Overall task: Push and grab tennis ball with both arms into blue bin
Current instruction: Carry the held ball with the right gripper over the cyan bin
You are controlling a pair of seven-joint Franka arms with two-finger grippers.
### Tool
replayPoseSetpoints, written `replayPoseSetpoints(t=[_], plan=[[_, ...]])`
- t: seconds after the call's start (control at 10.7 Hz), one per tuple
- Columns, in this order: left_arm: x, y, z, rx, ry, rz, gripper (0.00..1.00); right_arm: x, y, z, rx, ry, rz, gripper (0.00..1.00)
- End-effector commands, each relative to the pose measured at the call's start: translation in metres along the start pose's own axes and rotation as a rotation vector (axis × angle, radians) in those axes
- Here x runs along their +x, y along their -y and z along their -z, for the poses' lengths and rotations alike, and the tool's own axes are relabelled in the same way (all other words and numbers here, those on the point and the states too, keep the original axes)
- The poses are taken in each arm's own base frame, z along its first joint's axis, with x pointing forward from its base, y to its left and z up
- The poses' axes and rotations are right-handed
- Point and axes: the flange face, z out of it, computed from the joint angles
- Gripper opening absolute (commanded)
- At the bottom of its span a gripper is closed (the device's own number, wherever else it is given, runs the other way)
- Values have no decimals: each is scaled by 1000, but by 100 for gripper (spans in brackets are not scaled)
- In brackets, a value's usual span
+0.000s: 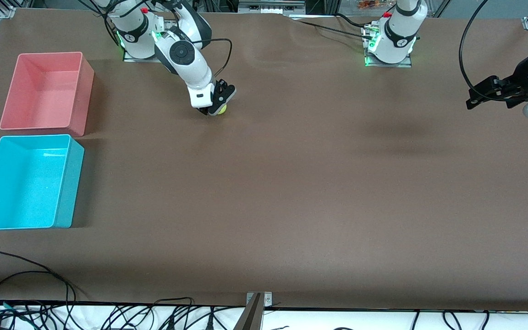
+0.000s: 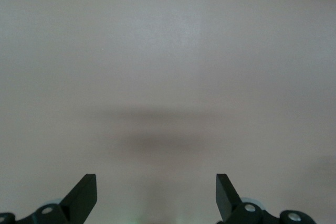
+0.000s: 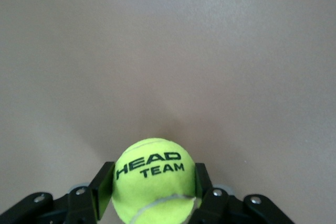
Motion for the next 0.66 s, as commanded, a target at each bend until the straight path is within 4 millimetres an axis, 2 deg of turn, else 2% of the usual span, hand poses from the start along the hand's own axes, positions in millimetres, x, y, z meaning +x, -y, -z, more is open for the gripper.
replayPoseSetpoints(t=[0.0,0.09,0.19,0.38,0.47,0.56], plan=[[4,-2,17,-22,-32,6,100,26,-4,36,-46,-69,15,48],[4,-3,17,-20,-33,7,100,32,-16,59,-79,-75,1,48],[4,-2,15,-20,-27,8,100,36,-37,87,-113,-58,-36,48],[4,-4,17,-21,-30,3,100,46,-81,159,-163,-22,-98,48],[4,-9,16,-19,-28,-4,100,38,-113,184,-174,-6,-109,48],[4,-10,16,-19,-28,-9,100,21,-156,191,-173,0,-107,48]])
